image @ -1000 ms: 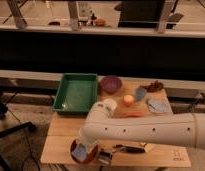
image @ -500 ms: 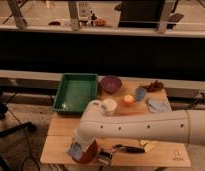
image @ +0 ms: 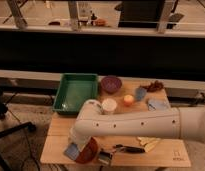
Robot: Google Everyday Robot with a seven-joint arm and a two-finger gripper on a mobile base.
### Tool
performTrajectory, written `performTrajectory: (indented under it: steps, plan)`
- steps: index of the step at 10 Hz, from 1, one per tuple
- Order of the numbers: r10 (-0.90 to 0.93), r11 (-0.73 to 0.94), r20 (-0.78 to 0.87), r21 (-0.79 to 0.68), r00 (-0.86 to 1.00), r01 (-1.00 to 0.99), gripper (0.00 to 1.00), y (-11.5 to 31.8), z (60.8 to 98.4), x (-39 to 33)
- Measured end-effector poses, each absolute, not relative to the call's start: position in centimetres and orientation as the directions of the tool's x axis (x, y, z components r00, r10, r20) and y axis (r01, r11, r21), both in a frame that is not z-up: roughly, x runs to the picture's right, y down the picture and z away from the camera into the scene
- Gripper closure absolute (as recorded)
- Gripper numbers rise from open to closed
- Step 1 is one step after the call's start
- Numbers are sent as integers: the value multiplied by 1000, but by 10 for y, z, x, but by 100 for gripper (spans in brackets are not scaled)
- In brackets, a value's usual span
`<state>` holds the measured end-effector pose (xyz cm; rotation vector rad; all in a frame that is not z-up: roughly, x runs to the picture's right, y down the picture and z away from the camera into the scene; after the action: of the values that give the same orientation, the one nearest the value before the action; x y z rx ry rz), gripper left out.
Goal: Wipe red bowl with sponge
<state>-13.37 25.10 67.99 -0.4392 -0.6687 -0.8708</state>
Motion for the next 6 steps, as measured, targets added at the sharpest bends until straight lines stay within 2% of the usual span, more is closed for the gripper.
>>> performTrajectory:
  steps: [6]
  plan:
    - [-547,561,720,-63,427,825,100,258,675,-147]
